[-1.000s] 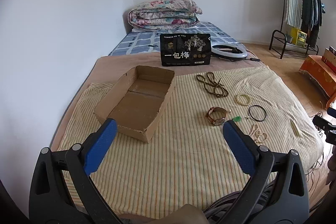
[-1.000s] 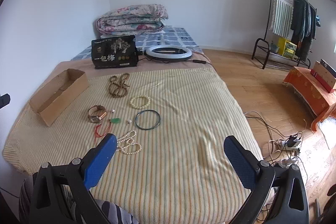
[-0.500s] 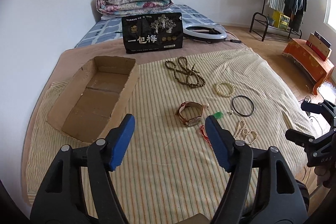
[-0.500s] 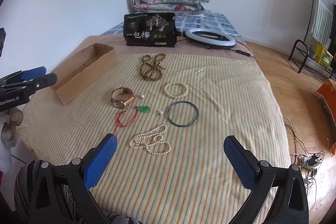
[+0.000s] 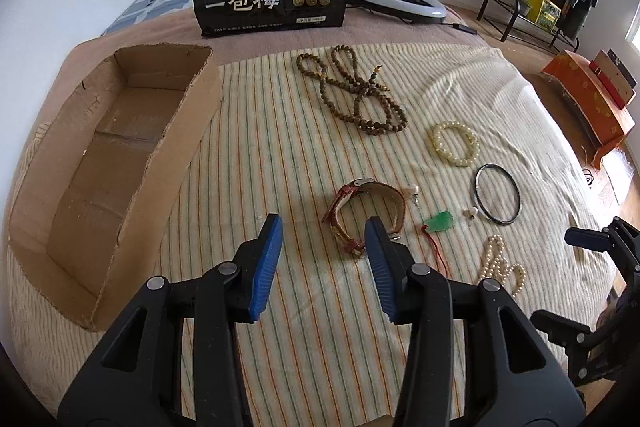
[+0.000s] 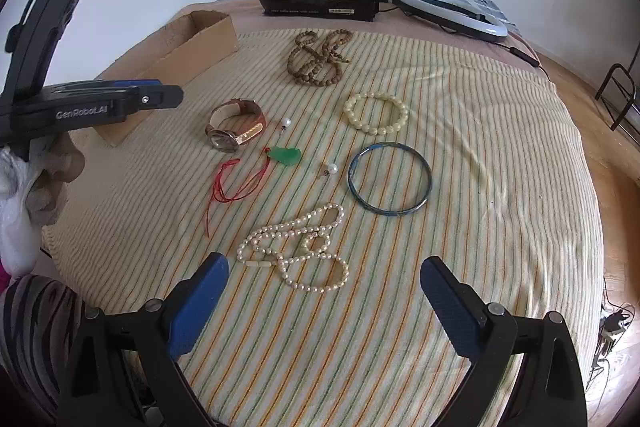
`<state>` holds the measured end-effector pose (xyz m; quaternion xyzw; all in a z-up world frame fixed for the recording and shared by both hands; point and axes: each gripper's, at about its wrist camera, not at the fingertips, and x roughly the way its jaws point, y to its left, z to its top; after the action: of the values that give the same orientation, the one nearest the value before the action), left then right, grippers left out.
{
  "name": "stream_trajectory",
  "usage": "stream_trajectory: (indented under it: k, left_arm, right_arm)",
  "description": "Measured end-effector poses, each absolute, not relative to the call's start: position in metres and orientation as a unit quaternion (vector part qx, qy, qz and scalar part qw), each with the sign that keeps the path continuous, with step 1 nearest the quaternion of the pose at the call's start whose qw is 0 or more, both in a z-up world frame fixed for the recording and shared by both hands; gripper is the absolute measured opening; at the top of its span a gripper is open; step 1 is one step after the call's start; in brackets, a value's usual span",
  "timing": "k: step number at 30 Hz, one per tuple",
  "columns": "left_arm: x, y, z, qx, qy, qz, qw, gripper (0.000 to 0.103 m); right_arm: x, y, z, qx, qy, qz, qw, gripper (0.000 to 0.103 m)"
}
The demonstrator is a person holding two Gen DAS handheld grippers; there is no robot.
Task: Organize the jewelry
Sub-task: 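Grasp the brown leather watch with the left tool while the right tool grasps the pearl necklace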
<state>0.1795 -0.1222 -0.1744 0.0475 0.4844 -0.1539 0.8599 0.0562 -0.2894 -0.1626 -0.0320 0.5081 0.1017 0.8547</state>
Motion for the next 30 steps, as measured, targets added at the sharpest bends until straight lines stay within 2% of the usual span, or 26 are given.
stream_trajectory:
  k: [11, 19, 22, 23, 26, 29, 30]
  left_arm:
    - [0.216, -0.131, -0.214, 0.015, 0.543, -0.167, 0.823, 0.044]
    - [0.219, -0.137, -0.226, 0.029, 0.545, -0.164, 0.822, 0.044]
    - [0.218, -0.137, -0.227, 0.035, 0.543, -0.158, 0.824, 0.036]
    - [0.220, -0.138, -0.227, 0.037, 0.543, -0.156, 0.824, 0.034]
    - [0.220, -0.136, -0.228, 0.038, 0.542, -0.154, 0.826, 0.025]
    - [0.220, -0.134, -0.228, 0.034, 0.542, -0.155, 0.825, 0.014]
    - [0.219, -0.133, -0.228, 0.033, 0.542, -0.155, 0.826, 0.013]
  right_arm:
    - [0.073, -0.275, -0.189, -0.047, 0.539, 0.130, 0.831, 0.098]
    - [0.079, -0.261, -0.208, -0.075, 0.559, 0.139, 0.814, 0.097]
    - [0.081, -0.258, -0.214, -0.091, 0.561, 0.134, 0.812, 0.096]
    - [0.080, -0.258, -0.214, -0.090, 0.560, 0.133, 0.813, 0.095]
    - [0.081, -0.261, -0.211, -0.085, 0.557, 0.133, 0.816, 0.079]
    - [0.081, -0.265, -0.208, -0.078, 0.555, 0.133, 0.818, 0.059]
    - [0.082, -0.266, -0.208, -0.076, 0.554, 0.133, 0.818, 0.049]
